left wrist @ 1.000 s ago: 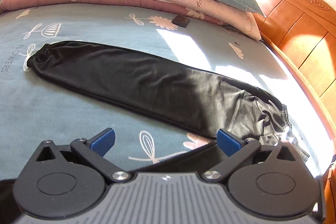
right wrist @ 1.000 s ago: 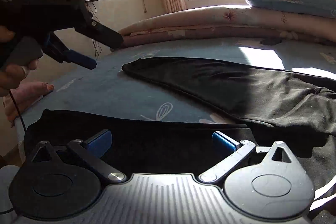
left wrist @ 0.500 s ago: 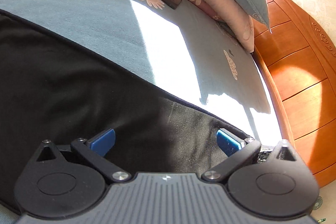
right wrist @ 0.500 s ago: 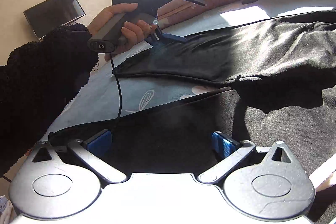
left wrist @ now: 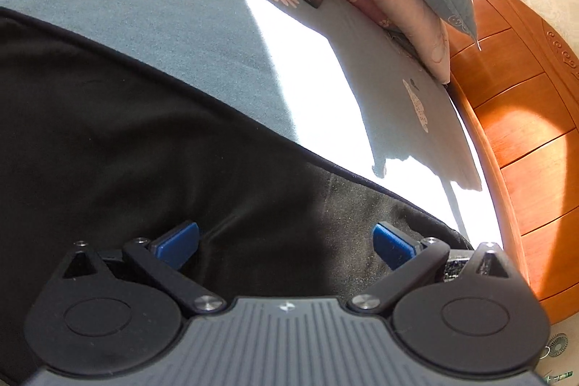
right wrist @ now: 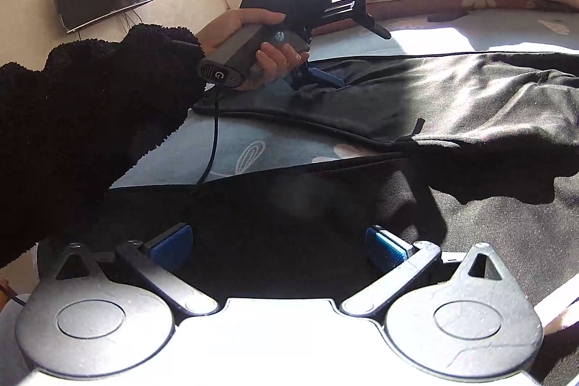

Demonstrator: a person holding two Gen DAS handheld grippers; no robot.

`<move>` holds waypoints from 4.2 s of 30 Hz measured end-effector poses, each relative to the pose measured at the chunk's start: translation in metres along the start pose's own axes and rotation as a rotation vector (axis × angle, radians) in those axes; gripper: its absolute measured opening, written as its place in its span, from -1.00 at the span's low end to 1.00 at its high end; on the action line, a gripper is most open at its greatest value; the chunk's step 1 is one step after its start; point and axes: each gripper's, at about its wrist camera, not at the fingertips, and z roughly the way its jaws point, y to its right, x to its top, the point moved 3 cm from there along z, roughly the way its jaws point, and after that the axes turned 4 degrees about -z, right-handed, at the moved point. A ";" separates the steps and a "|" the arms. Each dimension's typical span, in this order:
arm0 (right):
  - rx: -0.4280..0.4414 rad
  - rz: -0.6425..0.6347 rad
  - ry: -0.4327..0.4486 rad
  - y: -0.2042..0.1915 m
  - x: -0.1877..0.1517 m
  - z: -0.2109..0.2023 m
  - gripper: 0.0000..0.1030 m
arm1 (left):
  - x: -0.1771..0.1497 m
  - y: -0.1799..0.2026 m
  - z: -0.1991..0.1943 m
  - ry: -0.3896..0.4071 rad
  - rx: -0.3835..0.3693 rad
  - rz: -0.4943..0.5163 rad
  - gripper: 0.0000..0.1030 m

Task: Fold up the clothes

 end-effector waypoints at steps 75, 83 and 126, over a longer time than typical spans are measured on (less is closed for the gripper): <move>-0.019 0.063 0.037 0.026 0.006 -0.006 1.00 | 0.130 -0.204 -0.072 0.395 0.445 -0.162 0.98; -0.024 0.059 0.036 0.025 0.005 -0.006 1.00 | 0.101 -0.166 -0.083 0.318 0.306 -0.063 0.99; -0.063 0.002 0.074 -0.001 0.015 -0.034 1.00 | -0.019 -0.066 -0.048 0.037 0.571 0.002 0.99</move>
